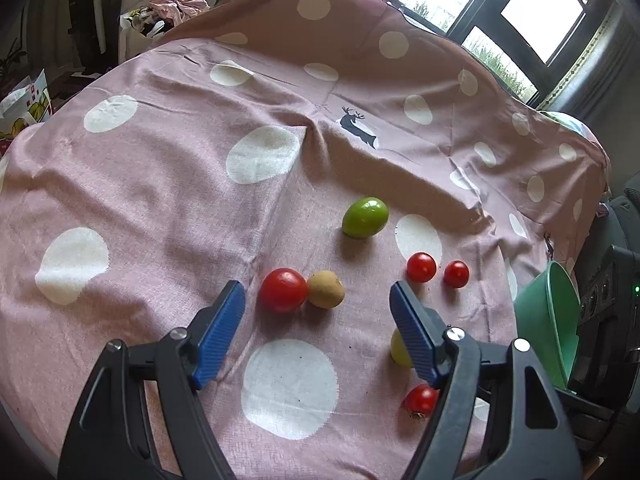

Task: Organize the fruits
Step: 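Close the right gripper on the light green fruit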

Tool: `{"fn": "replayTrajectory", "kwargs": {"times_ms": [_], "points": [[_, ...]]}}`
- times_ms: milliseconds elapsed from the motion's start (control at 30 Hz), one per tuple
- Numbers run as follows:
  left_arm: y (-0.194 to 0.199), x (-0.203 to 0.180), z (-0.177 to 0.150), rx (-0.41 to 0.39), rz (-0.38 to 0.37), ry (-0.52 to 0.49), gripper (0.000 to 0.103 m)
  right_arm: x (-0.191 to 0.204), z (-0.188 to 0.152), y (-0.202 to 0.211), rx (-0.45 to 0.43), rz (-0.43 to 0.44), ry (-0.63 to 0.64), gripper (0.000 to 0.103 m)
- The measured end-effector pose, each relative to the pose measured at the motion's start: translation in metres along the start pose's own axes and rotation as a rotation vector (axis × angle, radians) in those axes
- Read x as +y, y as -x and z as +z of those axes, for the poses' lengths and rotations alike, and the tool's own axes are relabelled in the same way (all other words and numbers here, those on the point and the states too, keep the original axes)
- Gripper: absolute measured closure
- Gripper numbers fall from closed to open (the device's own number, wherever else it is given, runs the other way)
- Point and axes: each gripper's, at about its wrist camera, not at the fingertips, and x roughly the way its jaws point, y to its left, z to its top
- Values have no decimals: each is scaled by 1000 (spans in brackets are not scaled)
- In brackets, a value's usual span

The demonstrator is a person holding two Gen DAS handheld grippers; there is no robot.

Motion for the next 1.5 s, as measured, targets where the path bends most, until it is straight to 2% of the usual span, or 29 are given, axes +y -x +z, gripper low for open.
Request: {"fn": "replayTrajectory", "kwargs": {"times_ms": [233,733,900,1067,1200,1300,1367,1500], "points": [[1,-1,0,-7,12,-10,28,-10,-1,2,35,25,-16,64],[-4,-18,-8,8,14,-76,29,-19,1,6,26,13,-53,64],[-2,-17,-7,11,-16,-61,29,-28,2,15,9,67,-92,64],[-9,-27,-12,74,-88,-91,38,-41,4,29,-59,77,-148,64],[-16,-47,-20,107,-134,-150,43,-41,6,24,-67,77,-164,64],[-25,-58,-26,155,-181,-171,45,-38,9,18,-52,81,-157,64],[-30,-62,-31,175,-182,-186,50,-37,9,12,-33,93,-162,64],[-38,-68,-37,200,-177,-213,51,-35,6,6,0,98,-153,64]]}}
